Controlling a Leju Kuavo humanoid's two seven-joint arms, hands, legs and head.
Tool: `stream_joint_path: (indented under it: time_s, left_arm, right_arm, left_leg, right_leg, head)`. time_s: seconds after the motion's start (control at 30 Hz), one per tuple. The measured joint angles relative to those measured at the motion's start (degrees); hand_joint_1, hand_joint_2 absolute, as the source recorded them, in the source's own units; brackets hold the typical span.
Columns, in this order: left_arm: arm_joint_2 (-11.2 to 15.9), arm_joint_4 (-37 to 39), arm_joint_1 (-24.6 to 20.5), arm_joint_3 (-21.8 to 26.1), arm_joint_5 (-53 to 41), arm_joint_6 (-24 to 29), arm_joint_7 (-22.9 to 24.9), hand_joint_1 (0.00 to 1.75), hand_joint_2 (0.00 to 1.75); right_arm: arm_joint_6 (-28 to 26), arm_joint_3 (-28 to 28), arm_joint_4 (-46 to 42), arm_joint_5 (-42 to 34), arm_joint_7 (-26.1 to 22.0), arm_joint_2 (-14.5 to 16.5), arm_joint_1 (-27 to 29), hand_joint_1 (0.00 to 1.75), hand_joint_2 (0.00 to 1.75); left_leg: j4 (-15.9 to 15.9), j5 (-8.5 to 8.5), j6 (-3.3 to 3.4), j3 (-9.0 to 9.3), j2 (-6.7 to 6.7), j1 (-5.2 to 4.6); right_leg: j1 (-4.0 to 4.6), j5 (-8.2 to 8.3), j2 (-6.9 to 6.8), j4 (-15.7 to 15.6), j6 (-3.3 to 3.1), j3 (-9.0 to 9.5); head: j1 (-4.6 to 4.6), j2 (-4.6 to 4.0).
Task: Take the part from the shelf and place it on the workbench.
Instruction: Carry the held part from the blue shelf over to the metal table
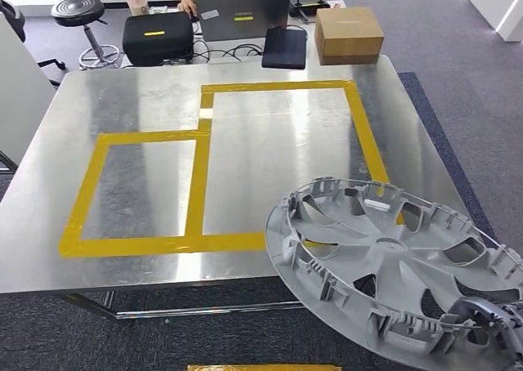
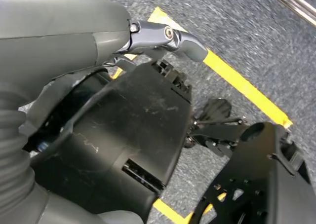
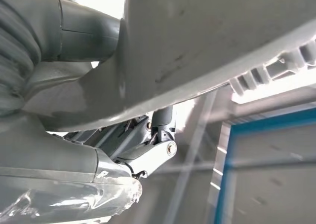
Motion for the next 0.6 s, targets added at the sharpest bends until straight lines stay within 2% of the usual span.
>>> stream_joint_path:
  time_s: [0.03, 0.07, 0.1, 0.13, 0.17, 0.2, 0.23, 0.27, 0.3, 0.33, 0.4, 0.43, 0.5, 0.53, 0.57, 0.6]
  left_arm:
    - [0.19, -0.19, -0.12, -0.65, 0.84, 0.5, 0.17, 0.0, 1.75]
    - [0.35, -0.39, -0.2, -1.37, 1.75, 0.96, 0.27, 0.0, 1.75]
    - [0.54, -0.6, -0.24, -2.15, 2.63, 1.42, 0.35, 0.0, 1.75]
    - [0.76, -0.85, -0.29, -2.93, 3.42, 1.87, 0.39, 0.0, 1.75]
    - [1.01, -1.21, -0.44, -3.68, 4.12, 2.31, 0.43, 0.0, 1.75]
    - [1.24, -1.58, -0.67, -4.38, 4.72, 2.7, 0.5, 0.0, 1.75]
    - [1.45, -1.93, -0.96, -5.05, 5.24, 3.04, 0.62, 0.0, 1.75]
    - [1.61, -2.23, -1.22, -5.67, 5.71, 3.28, 0.74, 0.0, 1.75]
    - [1.75, -2.45, -1.38, -6.25, 6.02, 3.45, 0.86, 0.0, 1.75]
    - [1.92, -2.61, -1.47, -6.78, 6.19, 3.53, 0.92, 0.0, 1.75]
    - [2.22, -2.94, -1.69, -7.65, 6.26, 3.67, 0.94, 0.0, 1.75]
    - [2.35, -3.09, -1.83, -7.96, 6.31, 3.72, 0.94, 0.0, 1.75]
    - [2.41, -3.4, -2.16, -8.4, 6.79, 3.83, 0.97, 0.0, 1.75]
    - [2.45, -3.52, -2.3, -8.67, 7.23, 3.96, 0.99, 0.0, 1.75]
    - [2.47, -3.6, -2.4, -9.04, 7.84, 4.19, 0.99, 0.0, 1.75]
    - [2.49, -3.67, -2.49, -9.53, 8.49, 4.48, 0.99, 0.0, 1.75]
  right_arm:
    - [0.0, 0.25, 0.02, -0.56, 1.42, -0.44, 0.11, 1.75, 1.75]
    - [0.01, 0.48, 0.08, -1.39, 3.07, -0.97, 0.24, 1.75, 1.75]
    - [0.02, 0.68, 0.17, -2.69, 4.96, -1.53, 0.4, 1.75, 1.75]
    - [0.18, 0.86, 0.3, -4.53, 7.09, -2.18, 0.56, 1.75, 1.75]
    - [0.6, 0.98, 0.46, -6.7, 9.29, -2.97, 0.77, 1.75, 1.75]
    - [1.22, 1.0, 0.63, -8.94, 11.19, -3.84, 1.03, 1.75, 1.75]
    - [1.92, 0.92, 0.81, -10.93, 12.62, -4.75, 1.35, 1.75, 1.75]
    - [2.54, 0.75, 0.97, -12.49, 13.51, -5.65, 1.69, 1.75, 1.75]
    - [2.9, 0.56, 1.08, -13.54, 13.86, -6.47, 2.02, 1.75, 1.75]
    - [3.09, 0.41, 1.16, -14.22, 13.98, -7.19, 2.31, 1.75, 1.75]
    - [3.3, 0.28, 1.32, -14.85, 14.05, -8.33, 2.56, 1.75, 1.75]
    - [3.39, 0.27, 1.4, -15.06, 14.06, -8.72, 2.63, 1.75, 1.75]
    - [4.13, 0.22, 1.47, -16.31, 14.28, -9.34, 2.83, 1.75, 1.75]
    - [5.06, 0.13, 1.48, -17.45, 14.62, -9.63, 2.95, 1.75, 1.75]
    - [6.52, -0.1, 1.51, -18.97, 15.1, -10.06, 2.97, 1.75, 1.75]
    - [8.41, -0.5, 1.62, -20.64, 15.69, -10.58, 2.94, 1.75, 1.75]
  left_leg:
    - [1.57, 0.47, -0.3, -0.79, -1.01, 0.12]
    - [4.16, 0.62, -0.49, -2.47, -2.35, 0.21]
    - [7.47, 0.07, -0.54, -4.78, -3.78, 0.29]
    - [10.86, -1.26, -0.54, -7.37, -4.75, 0.29]
    - [13.65, -3.13, -0.53, -9.87, -5.14, 0.25]
    - [15.22, -4.78, -0.48, -11.79, -5.28, 0.19]
    - [15.37, -5.48, -0.35, -13.0, -5.37, 0.14]
    - [14.03, -4.62, -0.17, -13.46, -5.51, 0.1]
    - [11.44, -2.03, 0.11, -13.39, -6.0, 0.09]
    - [8.22, 1.81, 0.46, -13.2, -7.08, 0.09]
    - [2.72, 7.49, 1.06, -13.23, -9.34, -0.14]
    - [1.49, 8.71, 1.24, -13.24, -9.95, -0.28]
    - [1.13, 8.87, 1.58, -12.63, -9.29, -0.39]
    - [1.05, 8.74, 1.86, -12.23, -8.63, -0.35]
    - [0.93, 8.52, 2.26, -11.84, -7.93, -0.3]
    - [0.82, 8.23, 2.6, -11.46, -7.19, -0.24]
  right_leg:
    - [-0.19, -0.1, 0.73, -0.48, -0.21, 0.34]
    - [-0.34, -0.17, 1.51, -1.0, -0.41, 0.95]
    - [-0.46, -0.29, 2.25, -1.54, -0.64, 1.51]
    - [-0.48, -0.49, 3.0, -1.97, -0.83, 2.05]
    - [-0.48, -0.77, 3.79, -2.32, -0.98, 2.65]
    - [-0.47, -1.15, 4.6, -2.57, -1.06, 3.33]
    - [-0.45, -1.62, 5.45, -2.72, -1.05, 4.11]
    - [-0.44, -2.14, 6.29, -2.8, -0.99, 4.93]
    - [-0.43, -2.71, 7.11, -2.83, -0.9, 5.77]
    - [-0.45, -3.25, 7.89, -2.81, -0.76, 6.44]
    - [-0.37, -4.51, 9.46, -2.48, -0.18, 7.08]
    - [-0.34, -5.17, 10.18, -2.37, 0.12, 7.19]
    - [-0.32, -6.2, 11.1, -2.45, 0.72, 7.51]
    - [-0.3, -6.59, 10.17, -2.19, 1.03, 7.69]
    - [-0.24, -7.32, 8.46, -1.02, 1.42, 7.2]
    - [-0.18, -8.55, 6.32, 1.44, 1.82, 5.89]
  head:
    - [-0.02, 0.0]
    - [-0.08, 0.0]
    - [-0.13, 0.0]
    - [-0.16, 0.0]
    - [-0.14, 0.0]
    - [-0.13, 0.0]
    - [-0.11, 0.0]
    - [-0.11, 0.0]
    - [-0.13, 0.0]
    - [-0.11, 0.0]
    - [-0.2, 0.0]
    - [-0.22, 0.0]
    - [-0.25, 0.0]
    - [-0.17, 0.0]
    - [-0.02, 0.0]
    - [0.09, 0.0]
